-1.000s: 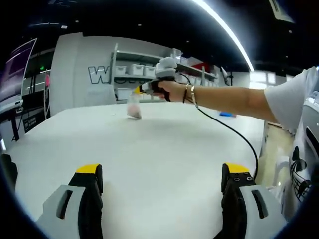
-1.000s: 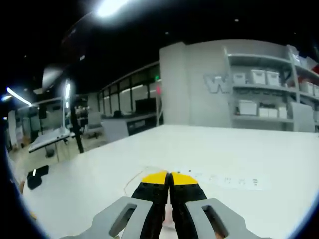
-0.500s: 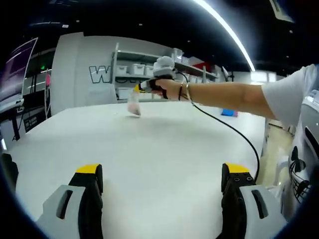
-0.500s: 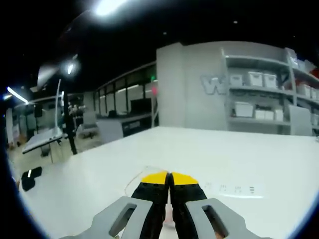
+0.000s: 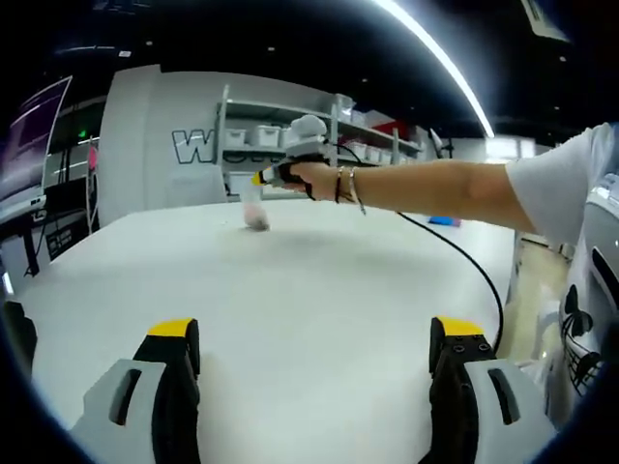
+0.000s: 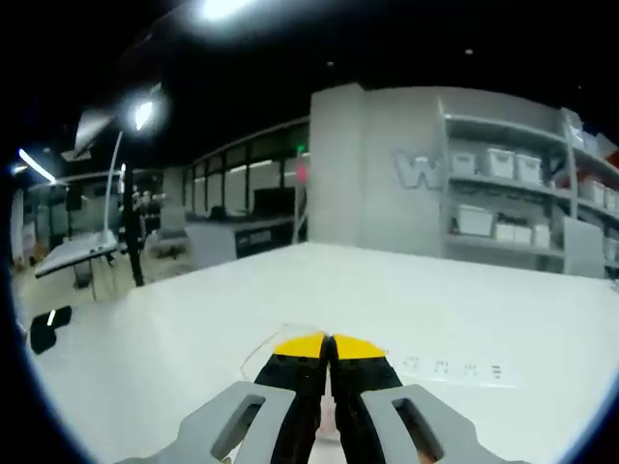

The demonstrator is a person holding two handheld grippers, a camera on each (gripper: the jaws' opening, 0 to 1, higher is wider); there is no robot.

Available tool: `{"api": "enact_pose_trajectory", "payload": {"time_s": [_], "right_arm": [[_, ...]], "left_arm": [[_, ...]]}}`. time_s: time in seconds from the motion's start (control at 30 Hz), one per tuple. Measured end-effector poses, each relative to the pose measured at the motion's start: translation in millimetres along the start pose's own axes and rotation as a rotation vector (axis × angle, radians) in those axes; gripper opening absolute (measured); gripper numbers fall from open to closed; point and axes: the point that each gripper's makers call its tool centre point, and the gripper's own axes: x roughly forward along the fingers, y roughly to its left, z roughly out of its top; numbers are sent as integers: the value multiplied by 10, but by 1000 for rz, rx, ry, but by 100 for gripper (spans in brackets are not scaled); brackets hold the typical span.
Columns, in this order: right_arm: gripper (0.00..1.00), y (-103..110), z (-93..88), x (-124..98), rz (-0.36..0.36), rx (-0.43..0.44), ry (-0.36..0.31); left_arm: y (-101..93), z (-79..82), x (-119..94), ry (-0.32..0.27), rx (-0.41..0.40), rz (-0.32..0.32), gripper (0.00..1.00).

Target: Open the resealable bag by pulling the two sides of the seal apart until the entire bag opening is separated and visibly accessible.

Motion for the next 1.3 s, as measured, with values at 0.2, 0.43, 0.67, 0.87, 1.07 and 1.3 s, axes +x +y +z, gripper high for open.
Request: {"api": "enact_pose_trajectory", "payload": {"time_s": [0.2,0.43,0.67,0.87,1.07,1.3], "right_arm": [[0,314,-286,11,69,-7,42],[0,517,-467,58,131,-32,72],[5,632,-542,-9,174,-36,88],[7,631,-524,-77,193,-29,72],[14,641,-551,-156,192,-54,56],[22,630,-517,-209,184,-107,27]], "left_arm": [[2,7,-9,-1,9,4,98],[6,21,-10,-6,9,1,97],[-4,37,-8,-11,12,-1,97],[-25,59,-7,-16,16,-6,97],[-47,89,-16,-24,22,-8,97],[-45,117,-23,-34,24,-6,97]]}}
